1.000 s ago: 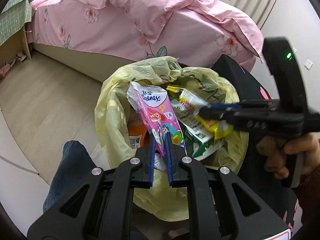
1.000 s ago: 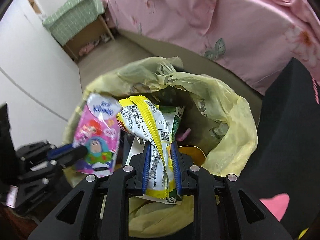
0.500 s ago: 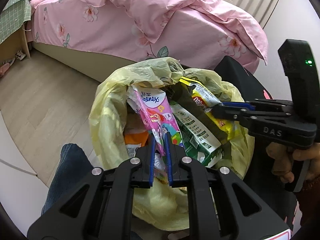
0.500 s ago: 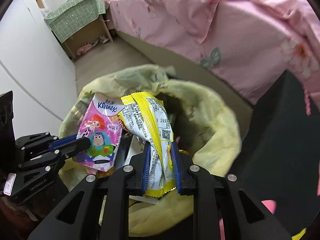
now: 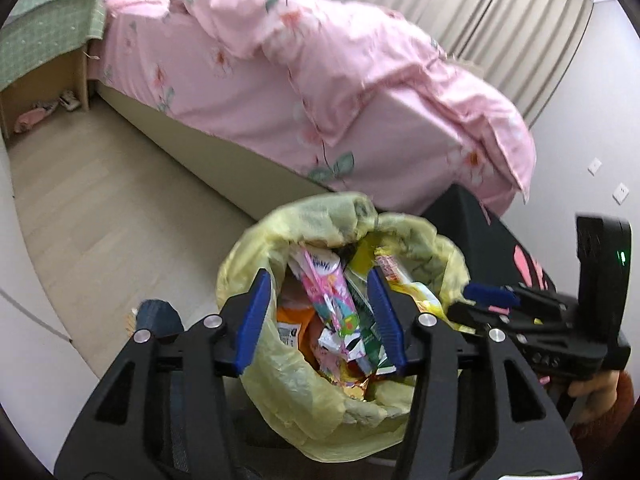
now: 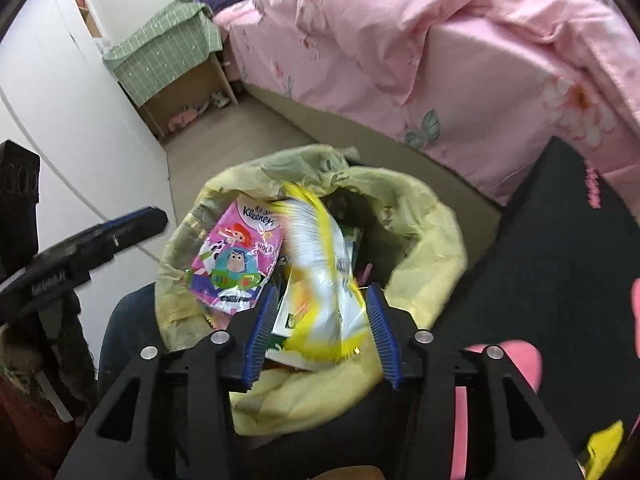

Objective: Collect trash
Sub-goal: 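Move both grippers back over the snacks on the table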

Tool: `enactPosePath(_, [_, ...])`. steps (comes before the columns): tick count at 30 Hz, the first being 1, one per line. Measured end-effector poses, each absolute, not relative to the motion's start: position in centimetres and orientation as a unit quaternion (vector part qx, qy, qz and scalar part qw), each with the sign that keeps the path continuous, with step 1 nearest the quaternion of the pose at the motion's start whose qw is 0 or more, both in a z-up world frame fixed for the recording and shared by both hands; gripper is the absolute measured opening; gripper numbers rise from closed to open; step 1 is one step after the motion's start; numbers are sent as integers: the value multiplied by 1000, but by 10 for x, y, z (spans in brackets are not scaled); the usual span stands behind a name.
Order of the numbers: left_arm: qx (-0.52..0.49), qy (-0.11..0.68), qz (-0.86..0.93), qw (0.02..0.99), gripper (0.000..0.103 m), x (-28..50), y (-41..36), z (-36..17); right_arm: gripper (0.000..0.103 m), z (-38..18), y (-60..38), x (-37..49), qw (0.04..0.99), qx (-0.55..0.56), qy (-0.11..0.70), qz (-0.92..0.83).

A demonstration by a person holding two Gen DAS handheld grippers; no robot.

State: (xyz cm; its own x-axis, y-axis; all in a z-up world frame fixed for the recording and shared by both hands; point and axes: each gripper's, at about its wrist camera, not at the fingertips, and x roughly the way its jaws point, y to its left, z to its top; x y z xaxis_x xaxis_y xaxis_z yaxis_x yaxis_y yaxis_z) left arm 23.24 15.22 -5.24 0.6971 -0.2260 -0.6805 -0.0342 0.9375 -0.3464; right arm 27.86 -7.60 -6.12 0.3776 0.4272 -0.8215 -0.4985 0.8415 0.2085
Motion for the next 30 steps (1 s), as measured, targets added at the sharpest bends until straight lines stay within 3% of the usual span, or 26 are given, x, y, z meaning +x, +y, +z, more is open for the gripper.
enactPosePath(7, [-166,360,-58,916,54,212,128,-27,47,-24,-129,227,869,0,418,266])
enactPosePath(18, [-74,347,-212,910,58,183,-9,-15,48,-13,-270,127,919,-9,379,111])
enactPosePath(30, [21,374,-328,868,58,168,-146,-27,48,-53,-377,95,924,33,381,6])
